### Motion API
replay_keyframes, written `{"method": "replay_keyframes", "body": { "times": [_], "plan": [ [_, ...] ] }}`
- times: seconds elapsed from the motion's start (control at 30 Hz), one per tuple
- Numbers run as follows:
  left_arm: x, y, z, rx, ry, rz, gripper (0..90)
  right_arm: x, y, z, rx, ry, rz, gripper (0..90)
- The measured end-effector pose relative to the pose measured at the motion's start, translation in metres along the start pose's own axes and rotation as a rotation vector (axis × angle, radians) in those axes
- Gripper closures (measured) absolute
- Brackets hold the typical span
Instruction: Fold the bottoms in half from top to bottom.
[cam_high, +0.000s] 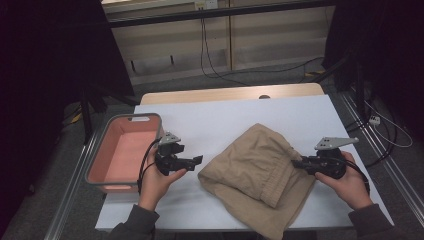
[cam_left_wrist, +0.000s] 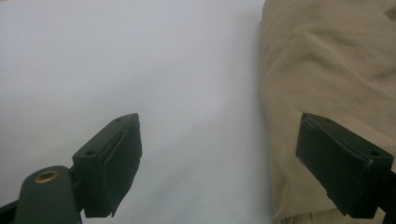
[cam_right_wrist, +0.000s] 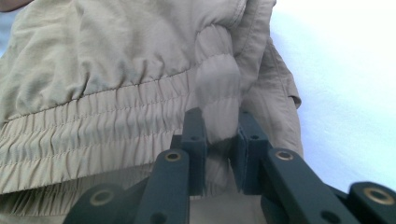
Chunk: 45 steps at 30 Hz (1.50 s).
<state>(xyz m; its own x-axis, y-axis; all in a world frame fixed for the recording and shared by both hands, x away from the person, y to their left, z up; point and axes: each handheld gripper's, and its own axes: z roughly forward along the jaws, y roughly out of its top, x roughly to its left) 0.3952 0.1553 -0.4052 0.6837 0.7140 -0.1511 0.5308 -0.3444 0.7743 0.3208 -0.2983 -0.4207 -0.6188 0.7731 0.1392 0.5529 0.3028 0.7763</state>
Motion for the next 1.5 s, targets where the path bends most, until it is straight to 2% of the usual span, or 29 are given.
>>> {"method": "replay_keyframes", "body": {
  "times": [1.5],
  "plan": [
    [-0.002,0.001,0.003,0.003,-0.007,0.003,14.1,-0.003,-0.008,-0.013,0.001,0.003,-0.001,77.1]
  ]
}}
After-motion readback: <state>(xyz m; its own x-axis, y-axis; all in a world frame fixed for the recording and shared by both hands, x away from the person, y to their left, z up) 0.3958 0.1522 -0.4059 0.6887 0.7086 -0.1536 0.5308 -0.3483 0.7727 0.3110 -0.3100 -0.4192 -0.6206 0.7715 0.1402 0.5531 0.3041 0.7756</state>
